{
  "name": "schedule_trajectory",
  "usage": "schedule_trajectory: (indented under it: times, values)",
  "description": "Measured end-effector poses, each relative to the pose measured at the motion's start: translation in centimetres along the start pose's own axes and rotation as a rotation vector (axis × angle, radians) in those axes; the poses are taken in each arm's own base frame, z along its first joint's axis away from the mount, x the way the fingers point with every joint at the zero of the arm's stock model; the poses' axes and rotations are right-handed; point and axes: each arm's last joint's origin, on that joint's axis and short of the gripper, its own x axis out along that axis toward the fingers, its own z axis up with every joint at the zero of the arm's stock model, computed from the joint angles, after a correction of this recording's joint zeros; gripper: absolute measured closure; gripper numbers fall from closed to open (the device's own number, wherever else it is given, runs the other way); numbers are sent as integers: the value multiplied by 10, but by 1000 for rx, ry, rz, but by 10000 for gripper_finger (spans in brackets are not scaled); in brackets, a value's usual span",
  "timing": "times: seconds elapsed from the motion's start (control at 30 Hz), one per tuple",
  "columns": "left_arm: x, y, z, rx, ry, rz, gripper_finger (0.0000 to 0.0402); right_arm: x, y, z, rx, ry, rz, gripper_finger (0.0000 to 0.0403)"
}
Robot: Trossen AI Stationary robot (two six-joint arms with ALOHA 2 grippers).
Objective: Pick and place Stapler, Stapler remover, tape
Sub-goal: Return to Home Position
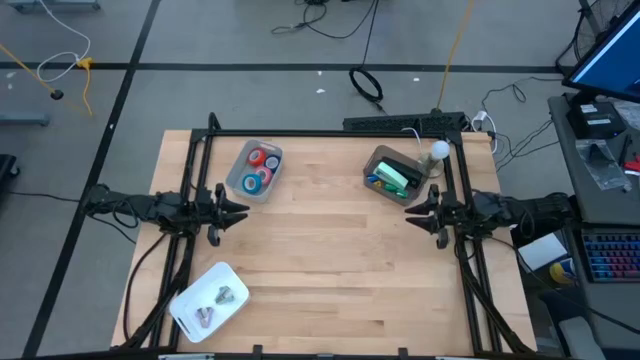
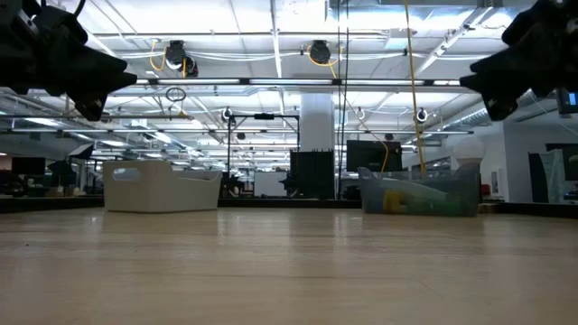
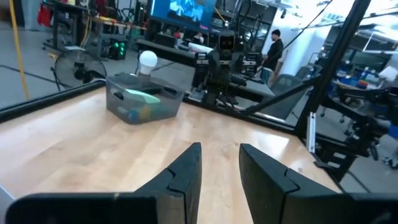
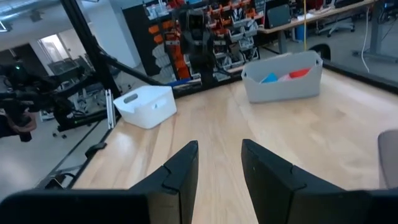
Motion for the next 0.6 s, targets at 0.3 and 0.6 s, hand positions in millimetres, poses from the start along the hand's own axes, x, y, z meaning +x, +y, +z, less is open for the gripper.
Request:
schedule_trajectory:
  times: [0.3,0.6]
  values:
    - [2,0,-3,41,32,9,293,7,-5,-18,64,17,-8,288]
    - [5,1,-7,50,81,24,293,7,-8,-19,-58,8,-86,289]
